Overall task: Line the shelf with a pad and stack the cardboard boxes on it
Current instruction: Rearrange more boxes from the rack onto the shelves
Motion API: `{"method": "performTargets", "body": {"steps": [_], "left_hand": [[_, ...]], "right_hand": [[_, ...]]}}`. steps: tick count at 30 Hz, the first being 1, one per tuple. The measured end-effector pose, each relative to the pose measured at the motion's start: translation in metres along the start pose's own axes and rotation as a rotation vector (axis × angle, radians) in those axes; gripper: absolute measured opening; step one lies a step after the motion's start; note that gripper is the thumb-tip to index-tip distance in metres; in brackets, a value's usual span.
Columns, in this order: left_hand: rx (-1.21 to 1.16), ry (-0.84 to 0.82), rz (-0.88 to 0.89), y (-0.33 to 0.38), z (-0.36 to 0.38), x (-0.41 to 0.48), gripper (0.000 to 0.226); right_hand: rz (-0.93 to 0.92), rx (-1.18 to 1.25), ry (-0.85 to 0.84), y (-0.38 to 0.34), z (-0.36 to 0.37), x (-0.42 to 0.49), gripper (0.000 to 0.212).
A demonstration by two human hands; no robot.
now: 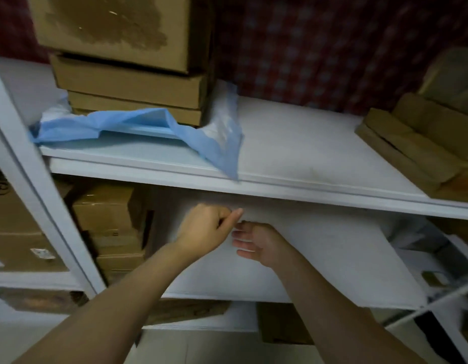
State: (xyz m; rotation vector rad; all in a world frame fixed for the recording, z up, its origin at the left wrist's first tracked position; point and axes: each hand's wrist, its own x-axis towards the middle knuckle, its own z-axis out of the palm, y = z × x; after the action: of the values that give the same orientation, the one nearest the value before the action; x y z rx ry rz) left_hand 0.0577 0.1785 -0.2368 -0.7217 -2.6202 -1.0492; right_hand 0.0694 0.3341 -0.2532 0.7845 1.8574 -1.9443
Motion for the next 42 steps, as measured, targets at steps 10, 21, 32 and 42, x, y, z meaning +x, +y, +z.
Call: {"method": "performTargets", "body": {"steps": [10,21,32,42], "left_hand": [[-0.379,0.243,0.085,0.21,0.112,0.021,0.045],[-0.492,0.348,0.205,0.341,0.102,0.114,0.016],[-0.585,0.245,0.237,0.434,0.072,0.221,0.047],[-0.912,-0.021,0.204,0.491,0.049,0.311,0.058]], "right_hand": [[-0.263,0.065,0.377,-0.007,-0.215,-0.101,0.022],[-0.816,0.251,0.826,-0.1,-0.327,-0.181,0.036],[-1.142,0.393,1.136,-0.233,-0.416,-0.224,0.028],[-1.043,0.167,1.193,-0.306,-0.462,-0.243,0.06]]}}
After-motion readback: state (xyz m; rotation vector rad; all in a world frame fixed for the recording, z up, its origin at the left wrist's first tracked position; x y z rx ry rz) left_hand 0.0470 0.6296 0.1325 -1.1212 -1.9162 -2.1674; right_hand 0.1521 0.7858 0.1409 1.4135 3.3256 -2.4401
